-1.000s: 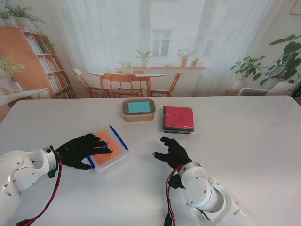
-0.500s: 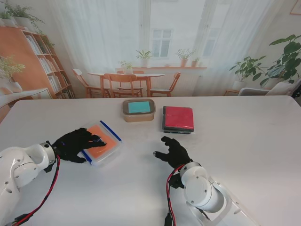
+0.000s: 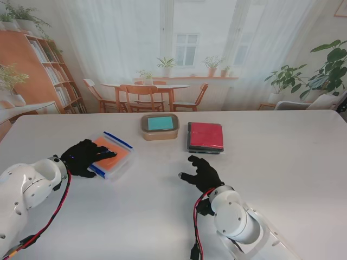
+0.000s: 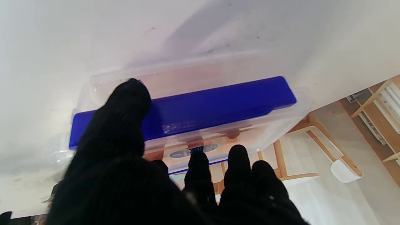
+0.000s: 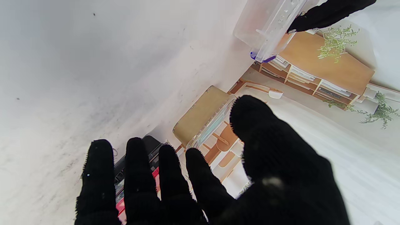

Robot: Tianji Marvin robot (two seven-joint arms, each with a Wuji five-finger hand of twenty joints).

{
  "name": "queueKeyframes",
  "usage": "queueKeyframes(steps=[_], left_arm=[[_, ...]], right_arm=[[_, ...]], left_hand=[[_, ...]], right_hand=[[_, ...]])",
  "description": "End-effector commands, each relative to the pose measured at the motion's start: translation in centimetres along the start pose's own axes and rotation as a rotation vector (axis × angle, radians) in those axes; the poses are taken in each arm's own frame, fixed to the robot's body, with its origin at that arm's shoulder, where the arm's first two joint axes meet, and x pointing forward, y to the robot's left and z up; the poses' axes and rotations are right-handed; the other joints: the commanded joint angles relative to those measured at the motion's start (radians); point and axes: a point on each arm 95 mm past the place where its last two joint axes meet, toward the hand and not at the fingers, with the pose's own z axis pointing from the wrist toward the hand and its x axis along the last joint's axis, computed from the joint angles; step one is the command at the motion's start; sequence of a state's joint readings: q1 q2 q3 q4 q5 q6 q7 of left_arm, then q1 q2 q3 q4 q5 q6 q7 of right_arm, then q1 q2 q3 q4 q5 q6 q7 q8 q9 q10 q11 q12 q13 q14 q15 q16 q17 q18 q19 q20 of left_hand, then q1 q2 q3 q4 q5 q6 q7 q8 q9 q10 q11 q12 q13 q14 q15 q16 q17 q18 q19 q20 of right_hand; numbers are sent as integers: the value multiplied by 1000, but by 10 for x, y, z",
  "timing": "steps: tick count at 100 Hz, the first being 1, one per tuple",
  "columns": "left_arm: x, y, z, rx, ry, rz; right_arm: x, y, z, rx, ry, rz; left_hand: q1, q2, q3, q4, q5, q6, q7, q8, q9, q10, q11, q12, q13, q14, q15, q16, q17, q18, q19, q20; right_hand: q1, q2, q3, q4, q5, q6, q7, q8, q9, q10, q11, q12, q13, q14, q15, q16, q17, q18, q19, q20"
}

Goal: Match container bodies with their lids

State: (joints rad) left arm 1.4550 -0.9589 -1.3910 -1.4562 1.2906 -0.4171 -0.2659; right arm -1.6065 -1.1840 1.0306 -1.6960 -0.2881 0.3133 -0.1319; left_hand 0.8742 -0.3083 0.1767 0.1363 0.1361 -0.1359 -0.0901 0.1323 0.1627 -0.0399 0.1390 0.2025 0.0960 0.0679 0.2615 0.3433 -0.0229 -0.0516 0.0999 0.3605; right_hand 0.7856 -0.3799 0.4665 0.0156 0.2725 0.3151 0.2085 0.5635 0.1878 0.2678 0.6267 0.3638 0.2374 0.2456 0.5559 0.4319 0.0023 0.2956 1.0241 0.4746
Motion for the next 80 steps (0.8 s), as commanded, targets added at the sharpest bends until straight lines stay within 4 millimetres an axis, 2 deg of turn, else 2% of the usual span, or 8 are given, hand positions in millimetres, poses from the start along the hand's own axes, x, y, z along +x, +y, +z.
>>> queueKeyframes(steps=[1, 46, 49, 80], left_arm=[[2, 40, 2, -136, -4, -9], [-18, 26, 26, -168, -114, 10], [-19, 25, 28, -168, -122, 10], [-25, 4, 57, -129, -160, -11]], right_arm=[[3, 0, -2, 8, 12, 10], [5, 8, -4, -10, 23, 9], [5, 8, -4, -10, 23, 7], [6, 14, -1, -16, 25, -7]], left_hand=[[22, 11, -18, -7, 280, 162, 366, 114, 133, 99, 160, 52, 8, 30, 23, -10, -17, 1, 4, 13], [31, 26, -37, 1, 297, 176, 356, 122, 144, 114, 161, 53, 8, 44, 27, -13, -15, -6, -5, 25], [29, 27, -39, 1, 299, 176, 356, 122, 142, 128, 160, 53, 8, 46, 28, -13, -15, -5, -5, 25], [36, 35, -48, 7, 298, 182, 350, 125, 147, 136, 162, 54, 8, 53, 34, -12, -14, -3, -5, 32]], right_hand=[[15, 16, -24, 31, 14, -12, -11, 0, -25, -24, -9, -9, -34, -24, 8, 4, 2, -32, 33, 7], [15, 21, -26, 32, 14, -11, -13, -1, -25, -24, -10, -11, -36, -24, 5, 2, -1, -31, 31, 3], [15, 21, -27, 32, 14, -11, -13, -1, -26, -24, -11, -11, -36, -24, 5, 2, -1, -31, 31, 3], [15, 22, -28, 33, 15, -10, -14, -1, -25, -24, -13, -13, -37, -24, 3, 1, -3, -33, 30, 2]])
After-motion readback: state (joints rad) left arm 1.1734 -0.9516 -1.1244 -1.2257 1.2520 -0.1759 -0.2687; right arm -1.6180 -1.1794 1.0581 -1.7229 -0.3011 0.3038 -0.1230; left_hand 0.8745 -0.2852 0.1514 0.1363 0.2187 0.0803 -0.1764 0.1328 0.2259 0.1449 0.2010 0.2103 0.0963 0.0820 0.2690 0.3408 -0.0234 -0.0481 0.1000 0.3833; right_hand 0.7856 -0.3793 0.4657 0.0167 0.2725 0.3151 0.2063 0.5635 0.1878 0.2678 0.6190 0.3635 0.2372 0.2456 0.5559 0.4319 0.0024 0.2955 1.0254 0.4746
